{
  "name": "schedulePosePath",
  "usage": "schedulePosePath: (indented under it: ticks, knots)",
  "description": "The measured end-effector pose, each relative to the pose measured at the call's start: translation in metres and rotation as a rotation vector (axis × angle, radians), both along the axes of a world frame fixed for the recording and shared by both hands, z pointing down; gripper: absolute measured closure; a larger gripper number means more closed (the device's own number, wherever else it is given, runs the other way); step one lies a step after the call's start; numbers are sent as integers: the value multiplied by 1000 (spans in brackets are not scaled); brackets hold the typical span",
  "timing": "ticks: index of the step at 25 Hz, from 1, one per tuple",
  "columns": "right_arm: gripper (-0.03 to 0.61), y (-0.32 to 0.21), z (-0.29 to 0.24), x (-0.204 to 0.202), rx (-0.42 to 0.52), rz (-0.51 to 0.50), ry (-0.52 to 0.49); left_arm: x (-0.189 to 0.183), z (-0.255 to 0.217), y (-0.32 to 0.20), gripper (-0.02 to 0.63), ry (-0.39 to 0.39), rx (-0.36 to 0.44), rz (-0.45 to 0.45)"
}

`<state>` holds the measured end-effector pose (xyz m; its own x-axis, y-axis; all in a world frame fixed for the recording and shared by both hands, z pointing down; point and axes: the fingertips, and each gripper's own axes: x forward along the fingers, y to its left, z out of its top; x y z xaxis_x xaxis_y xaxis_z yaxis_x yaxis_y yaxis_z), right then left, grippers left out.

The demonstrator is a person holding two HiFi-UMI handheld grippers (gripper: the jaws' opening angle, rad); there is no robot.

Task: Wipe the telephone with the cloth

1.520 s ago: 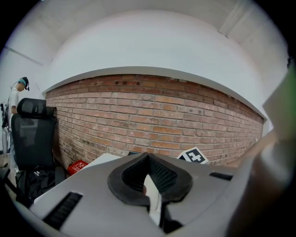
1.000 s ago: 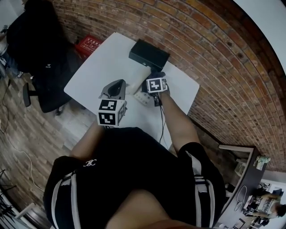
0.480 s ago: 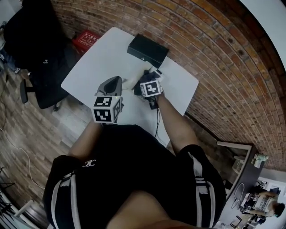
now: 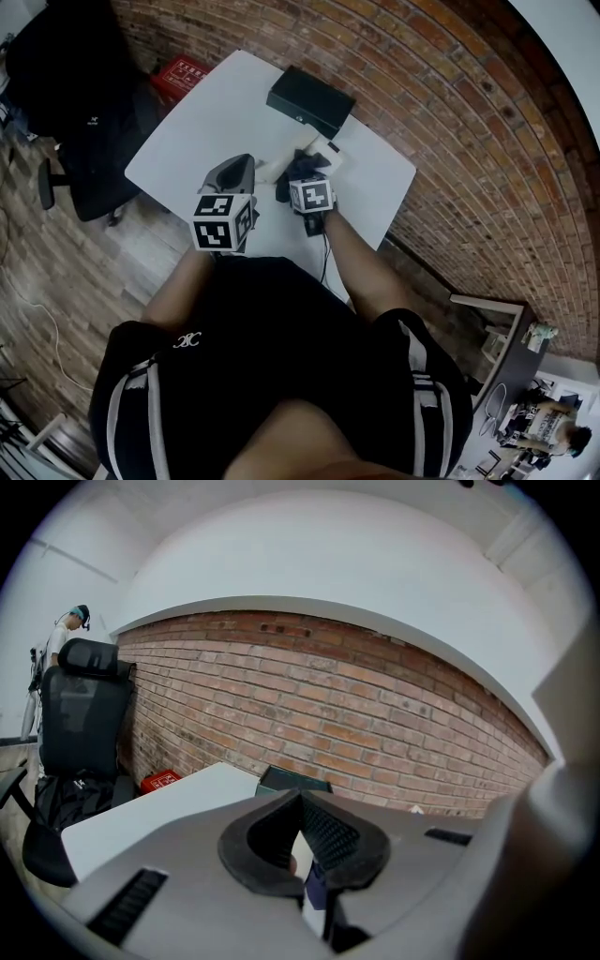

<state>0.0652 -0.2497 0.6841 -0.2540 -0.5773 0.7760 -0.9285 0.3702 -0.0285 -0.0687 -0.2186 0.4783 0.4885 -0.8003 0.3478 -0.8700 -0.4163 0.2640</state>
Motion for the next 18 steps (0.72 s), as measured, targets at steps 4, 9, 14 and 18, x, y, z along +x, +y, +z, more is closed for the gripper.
schedulePosePath:
  ticks: [4,9,14,18]
  knots:
    - [500,14,3,-13,-27,-8,-61,-2,1,-2,621,-3,1,-1]
    - [502,27,7,-18,-29,-21,-86,5,2,-2,621,5,-4,15]
    - [502,44,18,-24,-30,-65,-60,9,3,2,621,7,-6,33]
    - [502,50,21,-21,-22,-94,-35,10,5,2,621,23,-17,32]
